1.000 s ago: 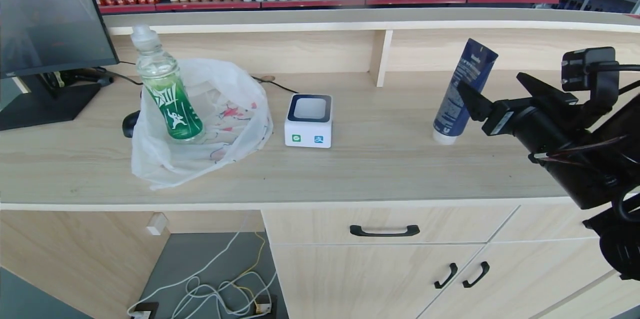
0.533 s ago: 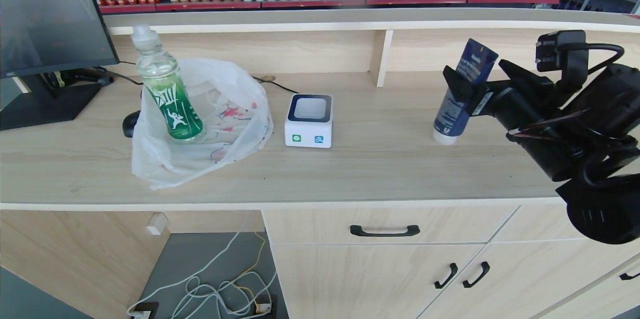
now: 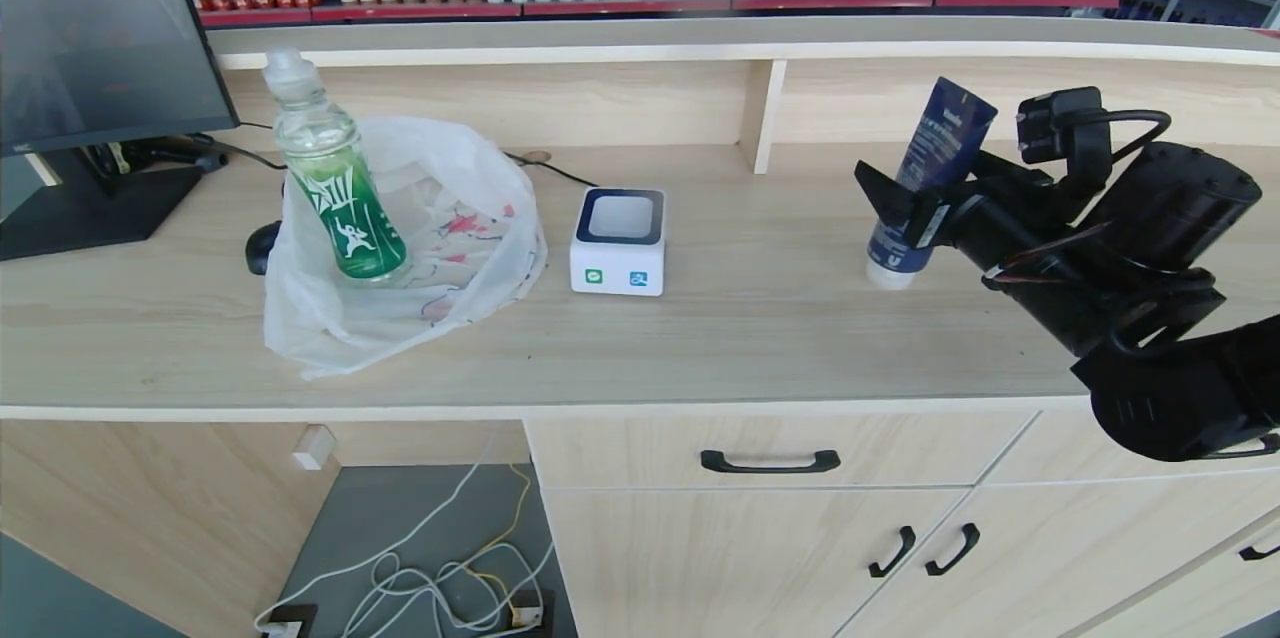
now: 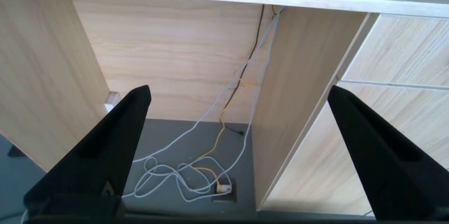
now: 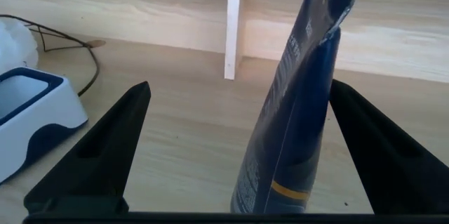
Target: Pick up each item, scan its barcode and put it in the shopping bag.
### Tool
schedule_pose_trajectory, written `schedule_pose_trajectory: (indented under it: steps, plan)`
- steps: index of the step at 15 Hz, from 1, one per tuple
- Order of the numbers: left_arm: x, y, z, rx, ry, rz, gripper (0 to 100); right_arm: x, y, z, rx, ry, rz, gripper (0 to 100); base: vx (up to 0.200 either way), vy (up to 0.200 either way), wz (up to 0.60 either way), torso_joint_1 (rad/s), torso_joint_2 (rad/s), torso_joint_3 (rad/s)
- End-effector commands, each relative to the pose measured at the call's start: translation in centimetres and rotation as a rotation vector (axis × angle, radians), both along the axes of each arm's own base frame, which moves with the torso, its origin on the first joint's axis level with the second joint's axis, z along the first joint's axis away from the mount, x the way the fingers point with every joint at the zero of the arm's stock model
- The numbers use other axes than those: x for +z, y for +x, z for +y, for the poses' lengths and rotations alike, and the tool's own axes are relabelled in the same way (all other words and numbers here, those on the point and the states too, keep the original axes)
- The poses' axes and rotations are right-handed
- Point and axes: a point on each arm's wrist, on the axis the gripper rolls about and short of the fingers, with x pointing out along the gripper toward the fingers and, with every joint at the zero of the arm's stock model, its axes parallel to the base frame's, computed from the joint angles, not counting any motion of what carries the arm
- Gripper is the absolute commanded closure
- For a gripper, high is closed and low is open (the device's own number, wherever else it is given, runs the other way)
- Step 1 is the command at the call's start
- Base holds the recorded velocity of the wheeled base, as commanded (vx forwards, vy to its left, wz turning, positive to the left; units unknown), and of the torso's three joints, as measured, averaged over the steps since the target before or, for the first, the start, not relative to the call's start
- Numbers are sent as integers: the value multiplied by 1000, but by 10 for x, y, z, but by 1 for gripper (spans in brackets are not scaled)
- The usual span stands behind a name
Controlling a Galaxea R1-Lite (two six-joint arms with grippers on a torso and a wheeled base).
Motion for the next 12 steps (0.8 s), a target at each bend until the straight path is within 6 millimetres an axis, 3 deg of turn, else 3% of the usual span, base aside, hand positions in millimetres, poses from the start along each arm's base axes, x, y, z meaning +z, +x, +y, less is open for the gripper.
schedule_pose_trajectory:
  steps: [1,12]
  plan:
    - [0,0,0,0,0,1,0,-6,9,-2,-9,-4,12,0,0,0,0,0,0,0]
    - [0,0,0,0,0,-1,0,-25,24,-8,-21,37,67,0,0,0,0,0,0,0]
